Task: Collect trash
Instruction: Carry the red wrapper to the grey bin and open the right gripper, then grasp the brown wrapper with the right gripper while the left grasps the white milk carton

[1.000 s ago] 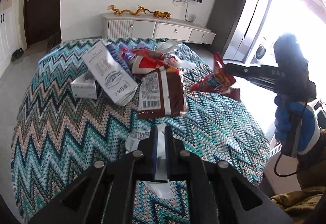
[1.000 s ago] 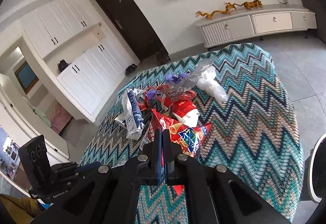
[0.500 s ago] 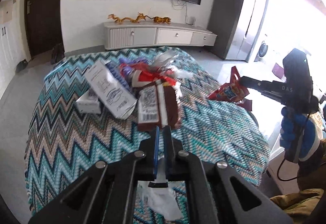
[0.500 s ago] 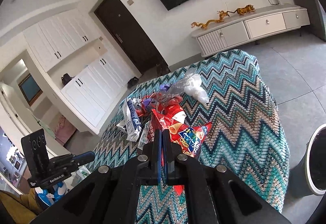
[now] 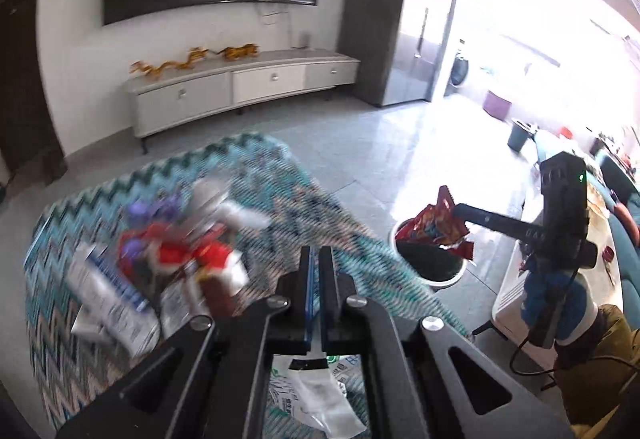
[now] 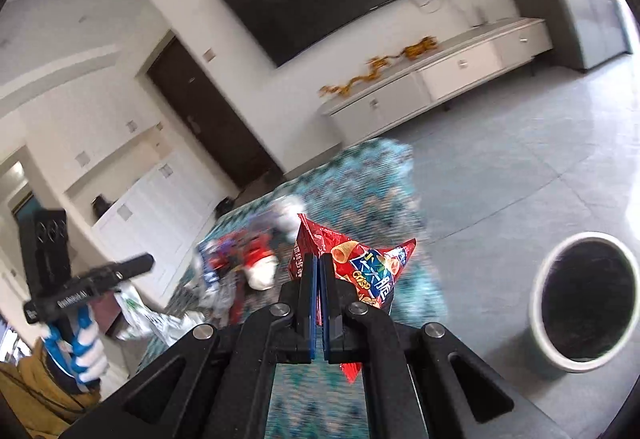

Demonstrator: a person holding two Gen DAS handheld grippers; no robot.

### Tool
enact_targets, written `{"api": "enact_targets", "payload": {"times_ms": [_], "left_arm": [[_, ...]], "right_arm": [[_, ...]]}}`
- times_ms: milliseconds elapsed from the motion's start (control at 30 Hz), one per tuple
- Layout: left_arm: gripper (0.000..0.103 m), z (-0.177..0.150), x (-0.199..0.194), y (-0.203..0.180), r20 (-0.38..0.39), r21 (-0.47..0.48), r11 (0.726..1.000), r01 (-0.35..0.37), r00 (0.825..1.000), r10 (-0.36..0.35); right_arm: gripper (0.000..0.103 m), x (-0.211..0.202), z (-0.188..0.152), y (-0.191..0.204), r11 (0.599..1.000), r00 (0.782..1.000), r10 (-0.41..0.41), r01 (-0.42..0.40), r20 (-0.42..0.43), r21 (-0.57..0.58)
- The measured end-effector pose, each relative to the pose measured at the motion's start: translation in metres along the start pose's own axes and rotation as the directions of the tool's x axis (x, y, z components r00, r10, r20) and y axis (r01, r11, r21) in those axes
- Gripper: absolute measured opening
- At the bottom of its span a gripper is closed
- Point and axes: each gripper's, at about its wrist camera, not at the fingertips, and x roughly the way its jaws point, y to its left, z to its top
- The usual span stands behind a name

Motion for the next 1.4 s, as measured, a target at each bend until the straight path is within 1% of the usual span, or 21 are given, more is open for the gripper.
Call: {"api": "enact_targets", "payload": {"times_ms": [33, 167, 233, 367, 467, 567, 633, 667, 733, 767, 867, 933, 967, 1000, 1033, 1067, 1100, 1133, 1233, 1300, 1400], "left_arm": [[0.002, 0.014, 0.014, -0.014, -0.007, 0.025, 0.999, 0.022, 1.000, -0.022], [0.002, 0.051, 0.063, -0.060, -0.037, 0.083, 0.992, 0.092, 0.995, -0.089], [0.002, 0.066, 0.090, -0.084, -0.052, 0.113, 0.987, 0.116, 0.993, -0.111], [0.002, 0.095, 0.156, -0.134, -0.101, 0.135, 0.974, 0.181, 0.981, -0.168], [0.002, 0.107, 0.207, -0.168, -0.145, 0.145, 0.965, 0.220, 0.969, -0.199], [0.002, 0.109, 0.258, -0.198, -0.195, 0.141, 0.957, 0.255, 0.954, -0.225], [0.002, 0.106, 0.295, -0.214, -0.231, 0.134, 0.956, 0.259, 0.947, -0.224], [0.004, 0.104, 0.309, -0.218, -0.243, 0.132, 0.957, 0.259, 0.944, -0.222], [0.005, 0.099, 0.339, -0.229, -0.272, 0.134, 0.957, 0.258, 0.938, -0.215], [0.005, 0.096, 0.354, -0.233, -0.291, 0.124, 0.956, 0.264, 0.931, -0.219], [0.005, 0.088, 0.382, -0.242, -0.350, 0.098, 0.952, 0.291, 0.905, -0.241], [0.006, 0.084, 0.384, -0.246, -0.358, 0.089, 0.951, 0.296, 0.901, -0.247], [0.007, 0.083, 0.381, -0.243, -0.358, 0.089, 0.950, 0.299, 0.900, -0.250], [0.013, 0.084, 0.379, -0.241, -0.357, 0.092, 0.949, 0.300, 0.900, -0.250], [0.025, 0.085, 0.375, -0.239, -0.350, 0.095, 0.951, 0.295, 0.904, -0.246], [0.030, 0.087, 0.367, -0.235, -0.333, 0.095, 0.953, 0.289, 0.911, -0.243], [0.037, 0.089, 0.359, -0.230, -0.317, 0.093, 0.954, 0.285, 0.917, -0.243], [0.038, 0.092, 0.349, -0.225, -0.300, 0.091, 0.955, 0.283, 0.922, -0.244], [0.039, 0.098, 0.319, -0.213, -0.252, 0.103, 0.959, 0.265, 0.939, -0.233], [0.039, 0.099, 0.294, -0.204, -0.208, 0.114, 0.965, 0.235, 0.956, -0.208], [0.039, 0.097, 0.249, -0.192, -0.134, 0.119, 0.973, 0.196, 0.975, -0.180]], "right_arm": [[0.002, -0.007, 0.002, -0.013, 1.000, 1.000, -0.022, 0.022, 0.012, 0.016], [0.002, -0.032, 0.005, -0.066, 0.991, 0.994, -0.102, 0.097, 0.047, 0.092], [0.002, -0.041, 0.005, -0.093, 0.983, 0.989, -0.135, 0.126, 0.057, 0.134], [0.002, -0.051, 0.002, -0.150, 0.957, 0.977, -0.205, 0.188, 0.059, 0.220], [0.002, -0.054, -0.001, -0.188, 0.934, 0.969, -0.240, 0.216, 0.052, 0.283], [0.002, -0.052, -0.009, -0.225, 0.907, 0.961, -0.275, 0.247, 0.036, 0.341], [0.002, -0.049, -0.016, -0.247, 0.888, 0.957, -0.290, 0.260, 0.023, 0.379], [0.003, -0.048, -0.021, -0.255, 0.881, 0.955, -0.297, 0.267, 0.015, 0.390], [0.004, -0.041, -0.027, -0.273, 0.865, 0.950, -0.313, 0.288, -0.008, 0.411], [0.005, -0.038, -0.031, -0.280, 0.858, 0.948, -0.316, 0.294, -0.017, 0.422], [0.005, -0.030, -0.041, -0.297, 0.834, 0.940, -0.338, 0.322, -0.047, 0.447], [0.006, -0.025, -0.044, -0.306, 0.819, 0.935, -0.350, 0.335, -0.057, 0.466], [0.008, -0.026, -0.046, -0.309, 0.814, 0.932, -0.357, 0.342, -0.059, 0.471], [0.009, -0.027, -0.047, -0.310, 0.810, 0.929, -0.364, 0.348, -0.060, 0.472], [0.015, -0.028, -0.048, -0.311, 0.808, 0.927, -0.369, 0.353, -0.061, 0.472], [0.021, -0.028, -0.048, -0.312, 0.807, 0.925, -0.375, 0.357, -0.059, 0.471], [0.022, -0.030, -0.047, -0.310, 0.807, 0.923, -0.381, 0.361, -0.055, 0.467], [0.023, -0.031, -0.045, -0.307, 0.810, 0.922, -0.383, 0.363, -0.053, 0.460], [0.023, -0.038, -0.039, -0.291, 0.821, 0.916, -0.399, 0.377, -0.041, 0.428], [0.024, -0.044, -0.031, -0.270, 0.839, 0.911, -0.412, 0.392, -0.029, 0.377], [0.028, -0.052, -0.014, -0.228, 0.866, 0.905, -0.425, 0.405, 0.004, 0.292]]}}
